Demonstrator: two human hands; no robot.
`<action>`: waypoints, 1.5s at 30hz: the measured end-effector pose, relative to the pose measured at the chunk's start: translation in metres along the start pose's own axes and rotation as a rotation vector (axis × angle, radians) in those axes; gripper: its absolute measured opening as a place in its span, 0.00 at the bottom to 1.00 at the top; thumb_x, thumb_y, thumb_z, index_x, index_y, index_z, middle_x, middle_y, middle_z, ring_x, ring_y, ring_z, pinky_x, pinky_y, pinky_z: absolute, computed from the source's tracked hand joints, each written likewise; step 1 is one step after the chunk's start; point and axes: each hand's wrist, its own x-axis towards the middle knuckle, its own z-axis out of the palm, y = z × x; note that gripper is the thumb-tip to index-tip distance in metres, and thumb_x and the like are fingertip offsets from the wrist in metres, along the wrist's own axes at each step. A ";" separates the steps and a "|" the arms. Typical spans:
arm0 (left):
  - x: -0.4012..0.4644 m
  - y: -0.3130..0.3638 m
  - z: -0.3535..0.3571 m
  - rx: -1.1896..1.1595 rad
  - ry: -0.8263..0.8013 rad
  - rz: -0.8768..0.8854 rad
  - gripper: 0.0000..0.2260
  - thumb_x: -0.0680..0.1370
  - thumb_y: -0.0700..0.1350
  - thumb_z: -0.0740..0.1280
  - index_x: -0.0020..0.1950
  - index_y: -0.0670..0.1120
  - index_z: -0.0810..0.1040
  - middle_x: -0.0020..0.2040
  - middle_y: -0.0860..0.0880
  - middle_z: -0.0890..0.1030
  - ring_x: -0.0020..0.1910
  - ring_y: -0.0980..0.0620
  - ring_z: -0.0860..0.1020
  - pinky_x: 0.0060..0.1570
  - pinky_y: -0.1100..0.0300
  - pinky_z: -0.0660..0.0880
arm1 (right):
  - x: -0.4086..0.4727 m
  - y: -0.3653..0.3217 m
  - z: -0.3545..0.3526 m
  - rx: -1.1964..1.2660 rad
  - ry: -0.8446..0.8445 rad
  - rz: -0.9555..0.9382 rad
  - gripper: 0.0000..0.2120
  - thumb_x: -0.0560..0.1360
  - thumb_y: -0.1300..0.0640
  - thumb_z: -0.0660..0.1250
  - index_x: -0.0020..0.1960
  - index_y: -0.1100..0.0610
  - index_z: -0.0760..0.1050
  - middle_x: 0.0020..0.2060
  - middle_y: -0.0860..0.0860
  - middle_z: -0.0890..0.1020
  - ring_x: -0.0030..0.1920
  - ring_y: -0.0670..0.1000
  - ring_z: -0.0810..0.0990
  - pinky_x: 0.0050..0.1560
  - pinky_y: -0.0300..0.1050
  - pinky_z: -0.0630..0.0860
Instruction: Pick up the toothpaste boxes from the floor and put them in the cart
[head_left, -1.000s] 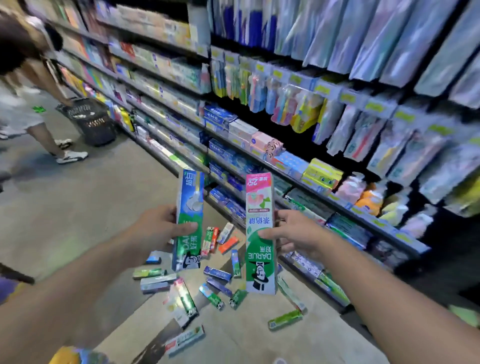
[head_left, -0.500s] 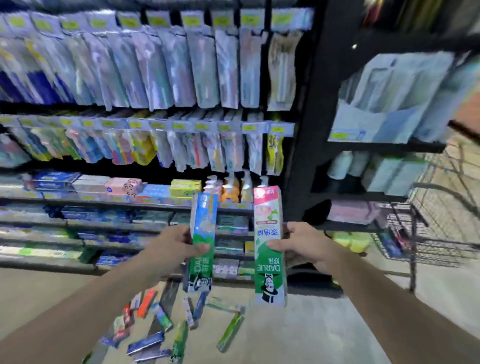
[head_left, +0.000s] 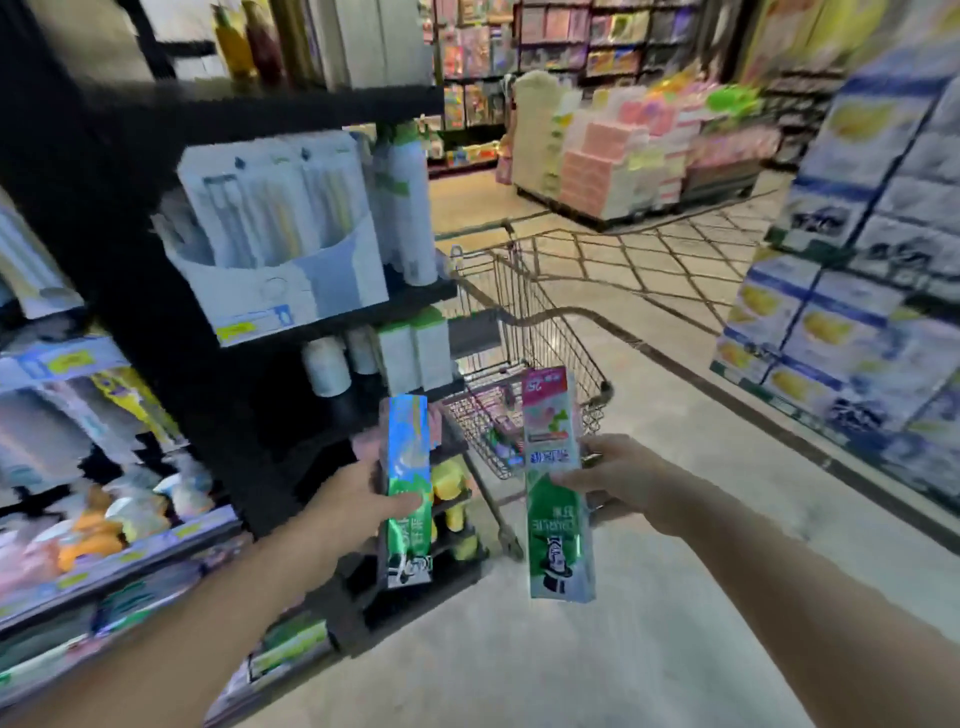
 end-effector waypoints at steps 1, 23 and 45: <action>0.011 0.012 0.018 -0.003 -0.023 0.012 0.09 0.76 0.39 0.74 0.53 0.49 0.79 0.48 0.49 0.86 0.43 0.50 0.84 0.40 0.55 0.79 | 0.000 0.006 -0.019 0.009 0.030 0.016 0.11 0.72 0.57 0.76 0.52 0.55 0.78 0.44 0.54 0.87 0.44 0.55 0.87 0.46 0.54 0.84; 0.307 0.159 0.174 0.001 -0.256 0.028 0.05 0.77 0.43 0.72 0.51 0.51 0.79 0.51 0.49 0.85 0.51 0.45 0.84 0.53 0.41 0.81 | 0.208 -0.007 -0.210 0.027 0.254 0.159 0.14 0.72 0.55 0.76 0.54 0.57 0.75 0.48 0.55 0.85 0.48 0.56 0.86 0.47 0.58 0.84; 0.557 0.149 0.203 -0.125 0.115 -0.309 0.20 0.73 0.47 0.77 0.63 0.48 0.77 0.59 0.48 0.81 0.53 0.49 0.80 0.52 0.54 0.77 | 0.579 -0.030 -0.291 -0.215 -0.051 0.255 0.15 0.69 0.56 0.77 0.52 0.59 0.77 0.46 0.55 0.86 0.45 0.58 0.86 0.47 0.57 0.84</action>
